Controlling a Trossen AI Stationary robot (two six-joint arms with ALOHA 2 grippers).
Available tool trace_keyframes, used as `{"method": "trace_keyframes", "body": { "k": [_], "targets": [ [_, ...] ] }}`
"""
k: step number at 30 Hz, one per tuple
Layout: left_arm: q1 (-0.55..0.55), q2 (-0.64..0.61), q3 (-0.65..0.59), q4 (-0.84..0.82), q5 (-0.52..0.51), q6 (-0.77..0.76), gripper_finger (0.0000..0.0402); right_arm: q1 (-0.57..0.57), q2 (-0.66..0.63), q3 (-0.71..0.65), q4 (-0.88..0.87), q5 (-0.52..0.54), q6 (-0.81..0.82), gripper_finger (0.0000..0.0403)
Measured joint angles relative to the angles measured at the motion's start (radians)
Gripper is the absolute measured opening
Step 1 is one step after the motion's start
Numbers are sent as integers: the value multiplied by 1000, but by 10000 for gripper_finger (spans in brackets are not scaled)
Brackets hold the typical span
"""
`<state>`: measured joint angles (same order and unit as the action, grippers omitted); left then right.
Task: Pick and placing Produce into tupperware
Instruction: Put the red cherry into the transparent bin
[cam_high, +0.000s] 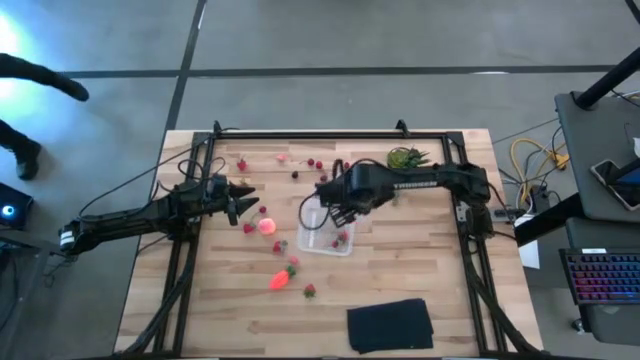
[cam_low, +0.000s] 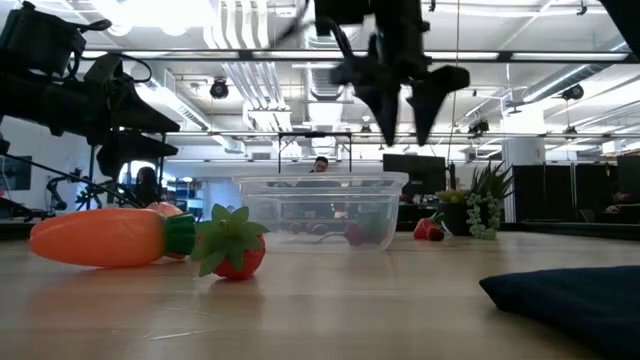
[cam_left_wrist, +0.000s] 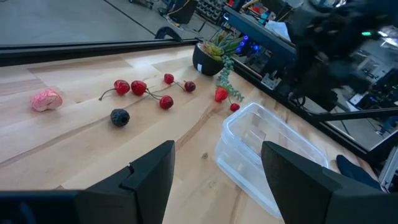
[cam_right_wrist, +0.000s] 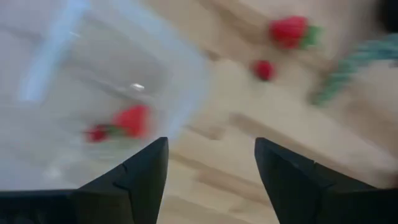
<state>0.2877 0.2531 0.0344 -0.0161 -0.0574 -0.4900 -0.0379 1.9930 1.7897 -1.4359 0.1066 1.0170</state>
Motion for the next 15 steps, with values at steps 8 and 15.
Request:
{"method": "trace_keyframes", "body": {
  "k": [8, 15],
  "targets": [
    [0, 2, 0, 0, 0, 0, 226, -82, -8, -133, 73, -42, -109, 232],
    [0, 1, 0, 0, -1, -1, 226, -91, -15, -193, 150, -88, -99, 229]
  ]
}}
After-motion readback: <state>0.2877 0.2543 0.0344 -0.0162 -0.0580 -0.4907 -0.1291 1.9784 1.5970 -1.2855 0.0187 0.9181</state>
